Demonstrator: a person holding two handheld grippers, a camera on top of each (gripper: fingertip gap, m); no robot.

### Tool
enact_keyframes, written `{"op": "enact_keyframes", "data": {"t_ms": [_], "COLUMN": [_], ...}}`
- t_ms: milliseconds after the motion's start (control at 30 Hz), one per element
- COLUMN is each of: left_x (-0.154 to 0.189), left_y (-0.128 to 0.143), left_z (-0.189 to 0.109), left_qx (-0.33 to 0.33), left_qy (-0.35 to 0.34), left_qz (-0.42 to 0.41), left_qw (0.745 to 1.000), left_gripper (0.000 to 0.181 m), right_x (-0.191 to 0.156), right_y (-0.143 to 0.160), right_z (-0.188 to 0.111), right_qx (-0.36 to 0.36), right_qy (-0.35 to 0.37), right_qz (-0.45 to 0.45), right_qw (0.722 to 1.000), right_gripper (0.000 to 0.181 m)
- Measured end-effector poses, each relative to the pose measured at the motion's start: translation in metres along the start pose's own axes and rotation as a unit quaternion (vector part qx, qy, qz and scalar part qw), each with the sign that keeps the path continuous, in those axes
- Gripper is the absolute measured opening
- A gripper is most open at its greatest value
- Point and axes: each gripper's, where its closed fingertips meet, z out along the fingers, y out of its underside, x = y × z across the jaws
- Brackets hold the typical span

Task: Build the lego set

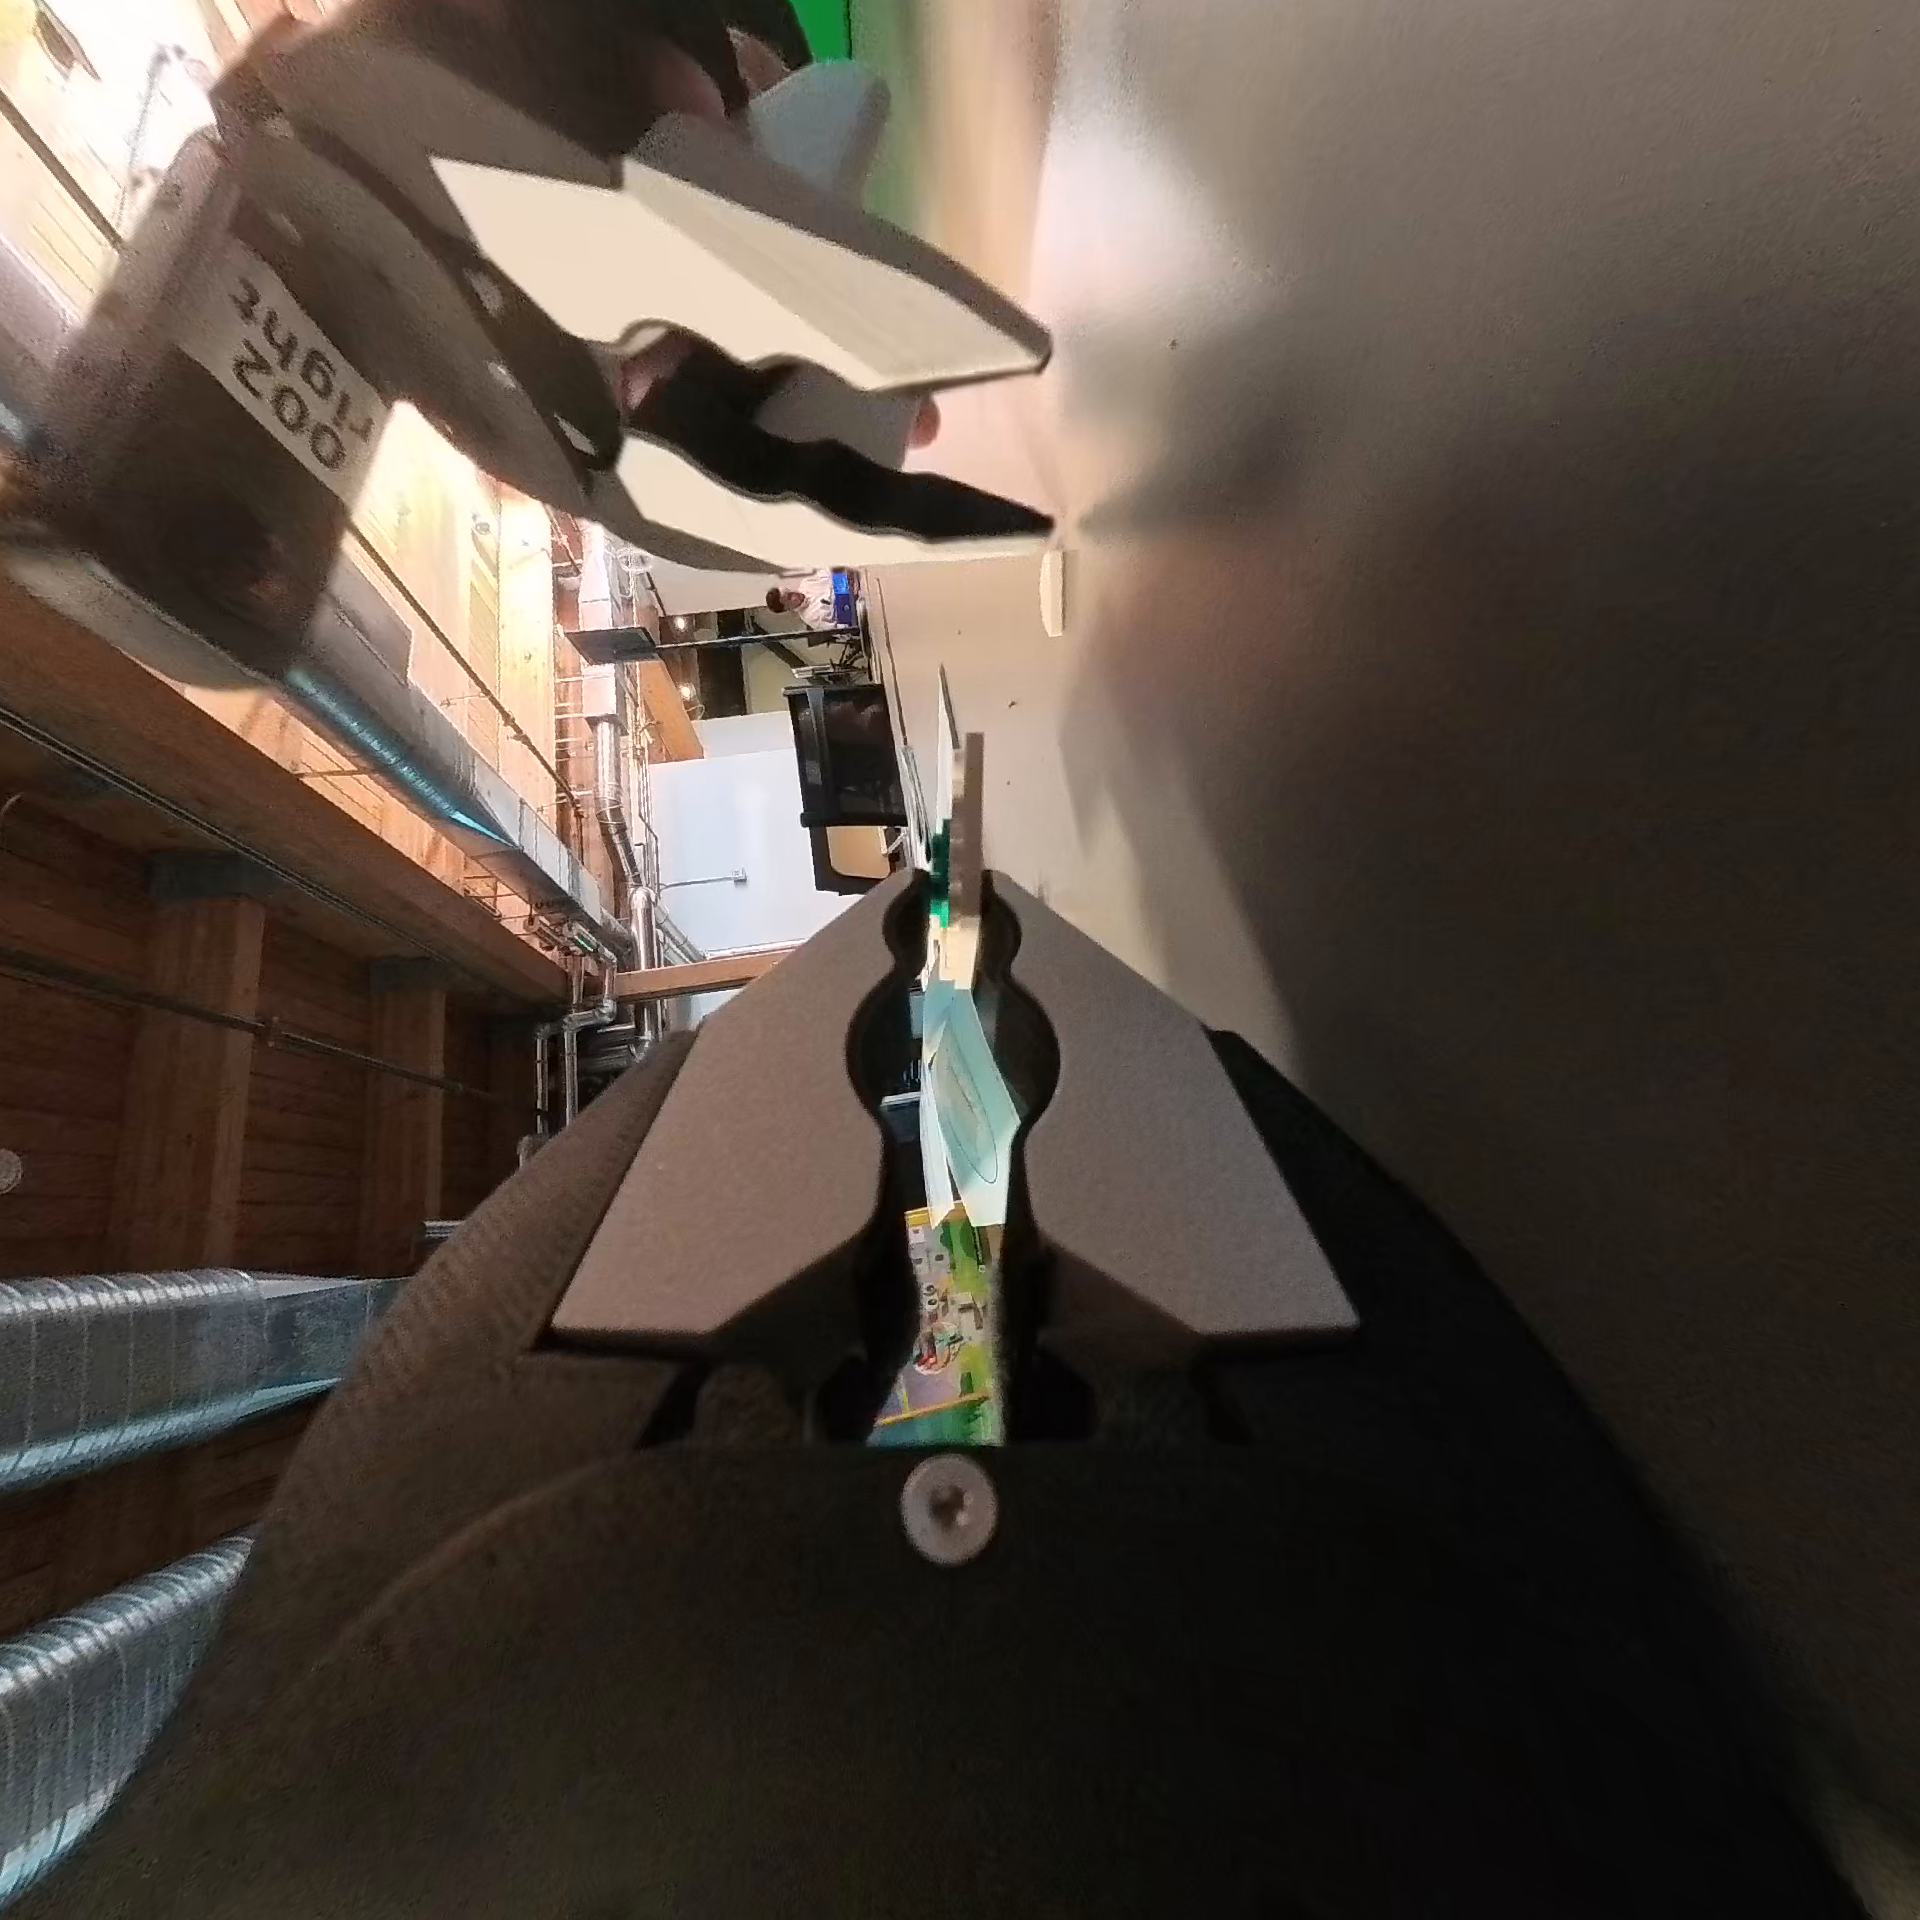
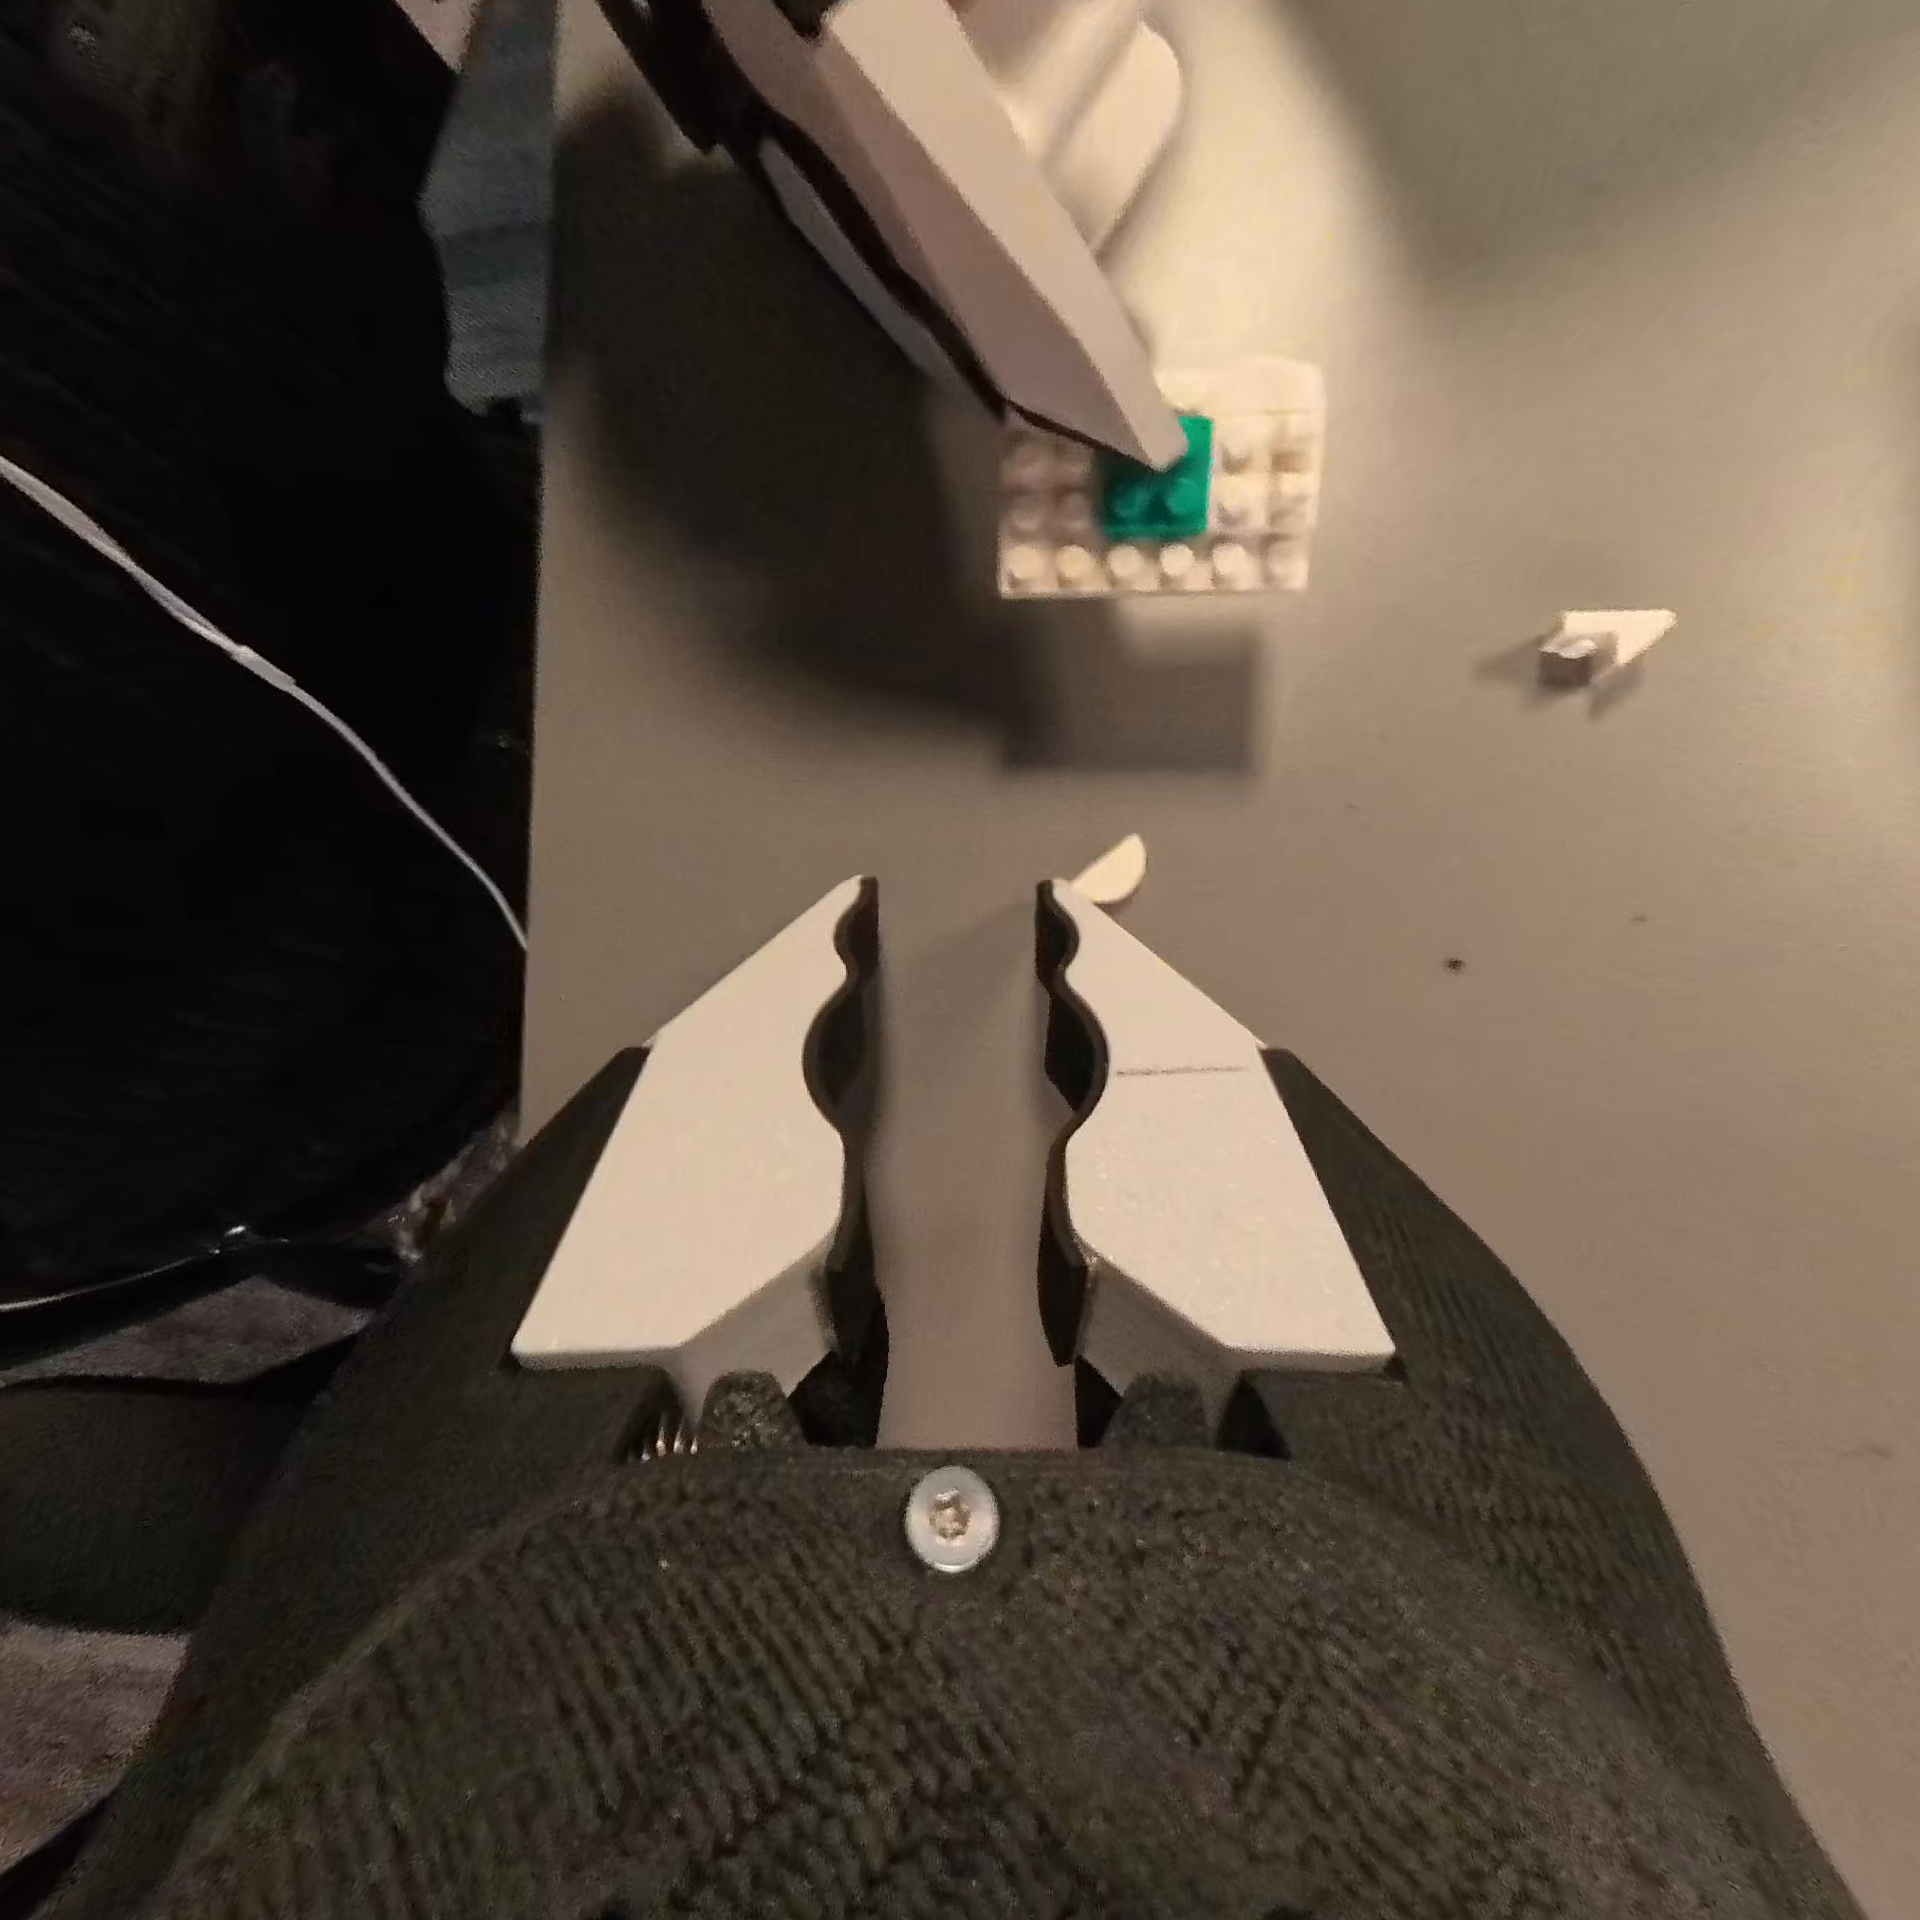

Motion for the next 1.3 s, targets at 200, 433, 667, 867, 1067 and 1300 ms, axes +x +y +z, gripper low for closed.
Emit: {"op": "enact_keyframes", "data": {"t_ms": [200,433,667,867,1067,1300], "left_x": [-0.001,-0.001,-0.001,-0.001,-0.003,-0.018], "left_y": [0.0,0.0,0.0,0.0,-0.002,-0.01], "left_z": [-0.001,-0.002,-0.003,-0.003,-0.004,-0.009], "left_qx": [0.0,0.001,0.001,0.002,0.005,0.019], "left_qy": [-0.001,0.001,0.003,0.005,-0.004,-0.051], "left_qz": [0.001,-0.001,-0.004,-0.007,-0.01,-0.013], "left_qw": [1.0,1.0,1.0,1.0,1.0,0.998], "left_gripper": [0.007,0.007,0.008,0.007,0.007,0.007], "right_x": [0.022,0.015,0.018,0.022,0.022,0.023], "right_y": [-0.001,0.001,-0.011,-0.009,-0.009,-0.05], "right_z": [-0.006,0.0,0.002,0.006,0.007,-0.024], "right_qx": [0.027,0.042,0.067,0.078,0.09,0.18], "right_qy": [0.073,0.026,0.057,0.065,0.08,0.084], "right_qz": [-0.096,-0.055,-0.08,-0.062,-0.055,-0.032], "right_qw": [0.992,0.997,0.993,0.993,0.991,0.98], "right_gripper": [0.026,0.023,0.018,0.021,0.013,0.013]}}
